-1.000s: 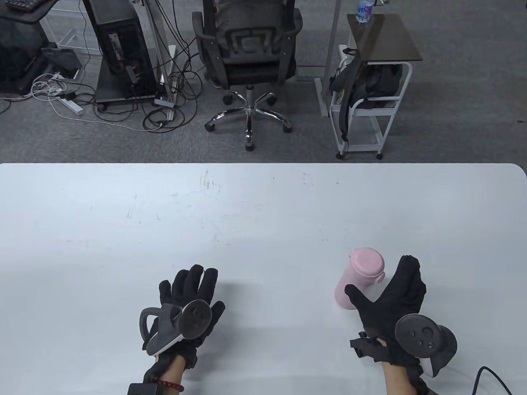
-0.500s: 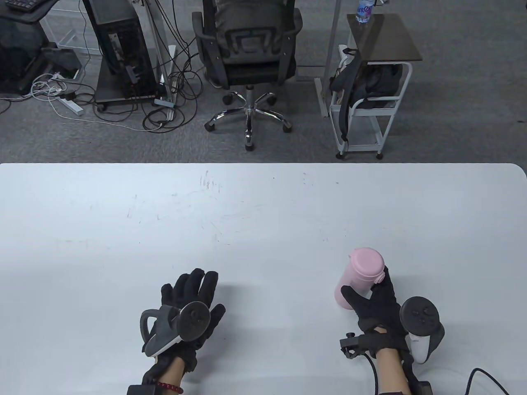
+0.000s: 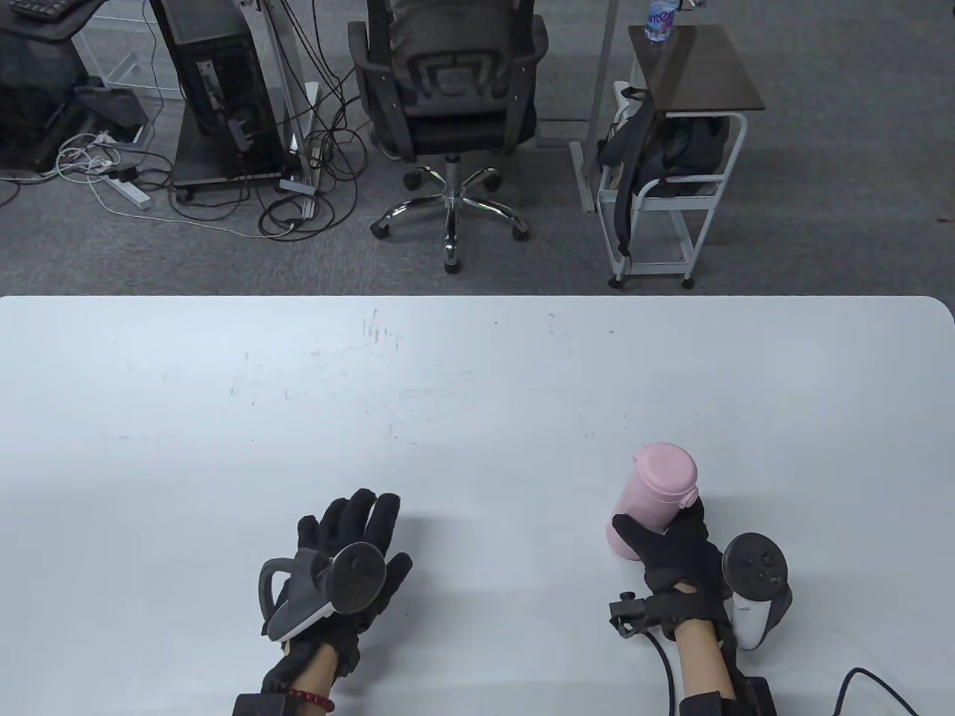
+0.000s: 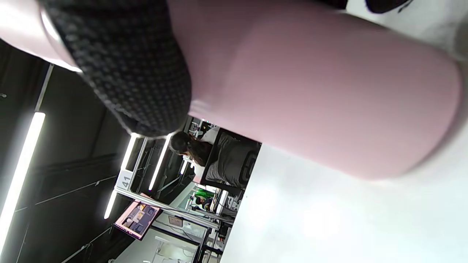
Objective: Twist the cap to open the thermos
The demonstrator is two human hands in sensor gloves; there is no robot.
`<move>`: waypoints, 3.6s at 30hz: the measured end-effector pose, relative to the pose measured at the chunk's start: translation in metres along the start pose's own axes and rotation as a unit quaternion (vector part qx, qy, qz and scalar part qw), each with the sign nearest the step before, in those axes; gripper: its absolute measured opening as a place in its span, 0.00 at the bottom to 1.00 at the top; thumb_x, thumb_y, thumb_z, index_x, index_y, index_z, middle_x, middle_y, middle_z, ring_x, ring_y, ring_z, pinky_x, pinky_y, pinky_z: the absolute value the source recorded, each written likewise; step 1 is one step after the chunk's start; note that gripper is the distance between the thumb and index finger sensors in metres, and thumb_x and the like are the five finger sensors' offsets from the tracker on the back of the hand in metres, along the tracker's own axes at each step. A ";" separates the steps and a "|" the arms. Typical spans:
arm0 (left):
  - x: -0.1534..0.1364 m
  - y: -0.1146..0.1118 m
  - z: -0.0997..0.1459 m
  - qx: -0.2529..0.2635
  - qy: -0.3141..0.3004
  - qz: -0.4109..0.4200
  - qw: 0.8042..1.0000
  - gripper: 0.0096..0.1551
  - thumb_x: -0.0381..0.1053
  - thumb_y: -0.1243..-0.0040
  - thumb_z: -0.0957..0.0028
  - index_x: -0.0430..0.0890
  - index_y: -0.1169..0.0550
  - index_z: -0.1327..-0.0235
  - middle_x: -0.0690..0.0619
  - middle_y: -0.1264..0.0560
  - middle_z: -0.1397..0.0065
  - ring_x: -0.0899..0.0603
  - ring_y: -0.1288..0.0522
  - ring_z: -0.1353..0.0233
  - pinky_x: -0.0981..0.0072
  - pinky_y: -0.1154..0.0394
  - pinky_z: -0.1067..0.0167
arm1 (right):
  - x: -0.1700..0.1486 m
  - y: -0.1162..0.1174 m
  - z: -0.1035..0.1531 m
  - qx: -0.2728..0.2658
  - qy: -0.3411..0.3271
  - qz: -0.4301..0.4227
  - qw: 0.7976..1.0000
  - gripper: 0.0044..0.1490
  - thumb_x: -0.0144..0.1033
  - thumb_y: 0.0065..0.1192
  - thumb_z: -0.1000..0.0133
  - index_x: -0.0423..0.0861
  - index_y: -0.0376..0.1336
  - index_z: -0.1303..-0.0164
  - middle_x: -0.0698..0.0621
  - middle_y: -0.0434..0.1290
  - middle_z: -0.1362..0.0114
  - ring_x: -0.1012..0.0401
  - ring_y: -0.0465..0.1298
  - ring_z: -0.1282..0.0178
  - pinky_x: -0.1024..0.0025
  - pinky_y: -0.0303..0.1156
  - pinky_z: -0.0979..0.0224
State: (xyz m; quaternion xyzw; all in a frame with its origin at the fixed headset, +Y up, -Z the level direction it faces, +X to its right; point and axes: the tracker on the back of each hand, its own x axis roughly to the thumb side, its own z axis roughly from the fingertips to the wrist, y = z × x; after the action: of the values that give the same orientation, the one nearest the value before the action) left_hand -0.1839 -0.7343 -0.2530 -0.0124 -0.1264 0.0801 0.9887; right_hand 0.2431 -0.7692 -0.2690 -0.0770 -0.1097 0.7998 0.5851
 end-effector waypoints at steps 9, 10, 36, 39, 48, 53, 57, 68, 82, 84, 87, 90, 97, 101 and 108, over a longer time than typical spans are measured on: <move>0.016 0.014 0.005 0.040 -0.033 0.005 0.999 0.47 0.63 0.44 0.44 0.49 0.46 0.16 0.41 0.46 0.13 0.27 0.44 0.18 0.19 0.47 0.30 | 0.065 0.036 0.035 0.094 -0.183 -0.076 0.976 0.62 0.50 0.74 0.60 0.36 0.44 0.27 0.29 0.53 0.28 0.31 0.59 0.32 0.32 0.58 0.33; 0.019 0.017 0.007 0.048 -0.040 0.006 0.998 0.47 0.62 0.44 0.44 0.49 0.46 0.16 0.40 0.46 0.14 0.27 0.44 0.18 0.20 0.46 0.30 | 0.071 0.043 0.041 0.111 -0.192 -0.083 0.972 0.62 0.50 0.74 0.59 0.36 0.43 0.27 0.29 0.53 0.28 0.31 0.59 0.32 0.32 0.58 0.33; 0.171 0.163 0.031 -0.086 -0.217 -0.118 0.965 0.38 0.58 0.30 0.47 0.62 0.34 0.23 0.50 0.36 0.16 0.39 0.23 0.26 0.47 0.21 0.30 | 0.090 0.106 0.085 0.297 -0.240 -0.038 0.923 0.69 0.49 0.76 0.65 0.34 0.42 0.26 0.27 0.51 0.27 0.29 0.57 0.32 0.32 0.61 0.36; 0.185 0.163 0.030 -0.077 -0.185 -0.150 0.968 0.37 0.59 0.32 0.47 0.61 0.33 0.23 0.49 0.35 0.18 0.39 0.21 0.29 0.48 0.19 0.32 | 0.091 0.104 0.085 0.281 -0.235 -0.038 0.930 0.70 0.49 0.77 0.66 0.34 0.41 0.26 0.27 0.51 0.27 0.29 0.56 0.32 0.31 0.60 0.36; 0.213 0.159 0.014 -0.040 -0.065 -0.213 0.974 0.38 0.68 0.42 0.48 0.60 0.33 0.23 0.43 0.30 0.25 0.44 0.15 0.43 0.54 0.15 0.46 | 0.092 0.095 0.083 0.223 -0.227 -0.018 0.948 0.69 0.50 0.75 0.65 0.33 0.40 0.27 0.26 0.51 0.29 0.29 0.56 0.34 0.31 0.60 0.38; 0.217 0.157 0.010 0.001 0.102 -0.284 0.953 0.56 0.83 0.62 0.57 0.51 0.30 0.22 0.47 0.15 0.47 0.59 0.13 0.70 0.69 0.12 0.70 | 0.095 0.095 0.086 0.197 -0.251 0.047 0.947 0.68 0.52 0.74 0.63 0.33 0.41 0.27 0.26 0.51 0.30 0.29 0.57 0.36 0.31 0.60 0.39; 0.212 0.163 0.012 0.010 0.057 -0.250 0.966 0.55 0.82 0.61 0.58 0.56 0.33 0.19 0.47 0.19 0.31 0.45 0.12 0.49 0.50 0.15 0.49 | 0.092 0.095 0.084 0.201 -0.230 0.026 0.952 0.68 0.52 0.74 0.64 0.33 0.41 0.27 0.26 0.52 0.30 0.29 0.57 0.36 0.31 0.61 0.39; 0.185 0.183 0.014 -0.109 -0.142 -0.119 0.977 0.44 0.60 0.29 0.52 0.60 0.34 0.21 0.45 0.35 0.16 0.39 0.22 0.27 0.47 0.22 0.30 | 0.093 0.092 0.081 0.199 -0.252 0.020 0.947 0.69 0.53 0.75 0.66 0.33 0.42 0.27 0.26 0.52 0.30 0.29 0.58 0.35 0.31 0.61 0.38; 0.181 0.178 0.018 -0.099 -0.191 -0.160 0.963 0.48 0.59 0.31 0.53 0.64 0.43 0.21 0.56 0.44 0.12 0.40 0.38 0.14 0.41 0.33 0.20 | 0.092 0.091 0.080 0.206 -0.275 -0.001 0.939 0.68 0.54 0.73 0.65 0.34 0.42 0.27 0.27 0.52 0.30 0.30 0.57 0.35 0.32 0.60 0.37; 0.179 0.179 0.019 -0.089 -0.212 -0.151 0.962 0.48 0.57 0.29 0.54 0.61 0.41 0.22 0.54 0.37 0.15 0.47 0.27 0.21 0.48 0.27 0.24 | 0.094 0.092 0.082 0.206 -0.283 0.006 0.937 0.68 0.54 0.73 0.65 0.34 0.42 0.27 0.27 0.52 0.30 0.30 0.57 0.35 0.31 0.60 0.37; 0.181 0.181 0.022 -0.045 -0.136 -0.198 0.970 0.50 0.72 0.37 0.59 0.55 0.34 0.23 0.49 0.23 0.29 0.53 0.15 0.44 0.53 0.18 0.38 | 0.094 0.095 0.084 0.222 -0.297 0.019 0.928 0.68 0.54 0.73 0.64 0.34 0.42 0.27 0.27 0.52 0.30 0.30 0.57 0.35 0.32 0.60 0.37; 0.186 0.175 0.025 0.026 -0.081 -0.268 0.960 0.60 0.82 0.63 0.65 0.49 0.34 0.22 0.53 0.11 0.57 0.54 0.13 0.71 0.55 0.13 0.59 | 0.097 0.096 0.086 0.219 -0.298 0.030 0.929 0.67 0.55 0.72 0.63 0.34 0.42 0.27 0.27 0.52 0.30 0.30 0.57 0.36 0.31 0.60 0.37; 0.181 0.175 0.025 -0.086 -0.169 -0.179 0.966 0.54 0.70 0.38 0.57 0.63 0.48 0.19 0.51 0.46 0.11 0.38 0.33 0.17 0.37 0.32 0.23 | 0.092 0.091 0.081 0.200 -0.274 0.021 0.940 0.67 0.55 0.72 0.63 0.34 0.42 0.27 0.27 0.52 0.30 0.30 0.57 0.36 0.32 0.60 0.37; 0.177 0.175 0.024 -0.092 -0.201 -0.179 0.959 0.49 0.59 0.30 0.54 0.63 0.42 0.22 0.52 0.41 0.13 0.43 0.26 0.21 0.46 0.26 0.25 | 0.092 0.093 0.083 0.205 -0.277 0.027 0.938 0.67 0.54 0.73 0.63 0.33 0.42 0.27 0.26 0.52 0.30 0.30 0.57 0.36 0.31 0.60 0.37; 0.178 0.174 0.027 0.053 -0.078 -0.260 0.961 0.58 0.82 0.69 0.65 0.50 0.30 0.25 0.54 0.12 0.54 0.53 0.12 0.67 0.56 0.14 0.61 | 0.096 0.096 0.086 0.216 -0.293 0.035 0.931 0.67 0.55 0.72 0.63 0.33 0.42 0.27 0.27 0.52 0.30 0.30 0.57 0.36 0.32 0.60 0.37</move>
State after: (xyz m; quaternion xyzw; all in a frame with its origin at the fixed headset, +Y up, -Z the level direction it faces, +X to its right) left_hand -0.0473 -0.5333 -0.1908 0.0795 -0.1976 -0.1723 0.9617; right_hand 0.1044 -0.7134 -0.2106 0.2852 -0.0981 0.8110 0.5013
